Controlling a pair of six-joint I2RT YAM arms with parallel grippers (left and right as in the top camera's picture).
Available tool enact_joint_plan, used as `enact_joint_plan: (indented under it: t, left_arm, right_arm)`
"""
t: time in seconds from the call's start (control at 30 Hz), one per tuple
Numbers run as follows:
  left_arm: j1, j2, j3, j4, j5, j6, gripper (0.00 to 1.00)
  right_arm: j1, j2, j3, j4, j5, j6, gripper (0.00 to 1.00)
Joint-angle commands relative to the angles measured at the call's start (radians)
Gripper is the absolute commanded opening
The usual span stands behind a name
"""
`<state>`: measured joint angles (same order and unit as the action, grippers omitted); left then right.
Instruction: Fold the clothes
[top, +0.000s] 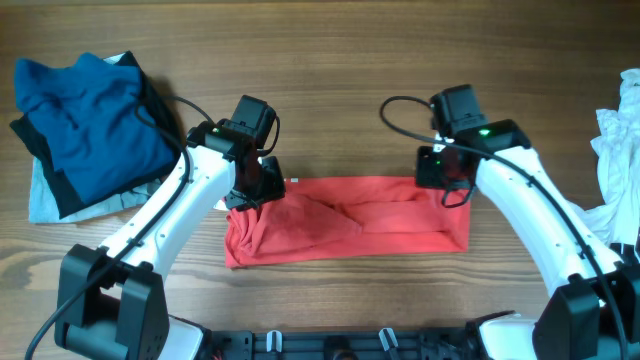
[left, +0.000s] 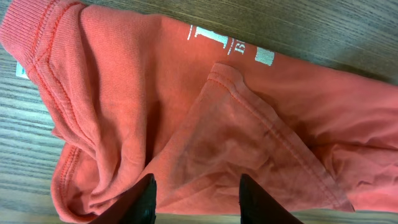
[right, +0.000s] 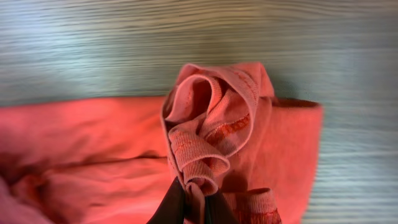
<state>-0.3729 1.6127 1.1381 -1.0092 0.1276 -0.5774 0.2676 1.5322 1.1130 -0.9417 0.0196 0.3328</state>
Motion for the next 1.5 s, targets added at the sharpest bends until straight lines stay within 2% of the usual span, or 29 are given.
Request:
enact_joint_plan:
  t: [0.0, 0.43, 0.5, 0.6, 0.77, 0.97, 1.17, 1.3, 1.47]
  left_arm:
    - [0.003, -0.011, 0.01, 0.003, -0.006, 0.016, 0.43]
    - [0.003, -0.011, 0.01, 0.006, -0.006, 0.016, 0.44]
    - [0.003, -0.011, 0.01, 0.006, -0.006, 0.016, 0.44]
    - [0.003, -0.011, 0.01, 0.006, -0.006, 0.016, 0.44]
    - [0.003, -0.011, 0.01, 0.006, -0.006, 0.016, 0.45]
    - [0.003, -0.011, 0.01, 0.006, -0.006, 0.016, 0.46]
    - [0.003, -0.011, 0.01, 0.006, -0.006, 0.016, 0.46]
    - [0.003, -0.011, 0.01, 0.006, -0.006, 0.016, 0.46]
    - [0.003, -0.011, 0.01, 0.006, -0.006, 0.016, 0.46]
  right_arm:
    - [0.064, -0.004, -0.008, 0.024, -0.055, 0.053, 0.04]
    - [0.192, 0.052, -0.008, 0.035, -0.055, 0.063, 0.05]
    - [0.198, 0.052, -0.008, 0.035, -0.056, 0.063, 0.09]
    - [0.202, 0.052, -0.008, 0.036, -0.114, 0.057, 0.29]
    - [0.202, 0.052, -0.008, 0.048, -0.176, -0.018, 0.31]
    - [0.201, 0.052, -0.008, 0.045, -0.146, -0.006, 0.36]
    - [0.201, 0.056, -0.009, 0.018, -0.005, 0.11, 0.35]
    - [0.201, 0.079, -0.009, 0.064, 0.003, 0.114, 0.29]
    - [0.202, 0.13, -0.009, 0.128, 0.002, 0.121, 0.29]
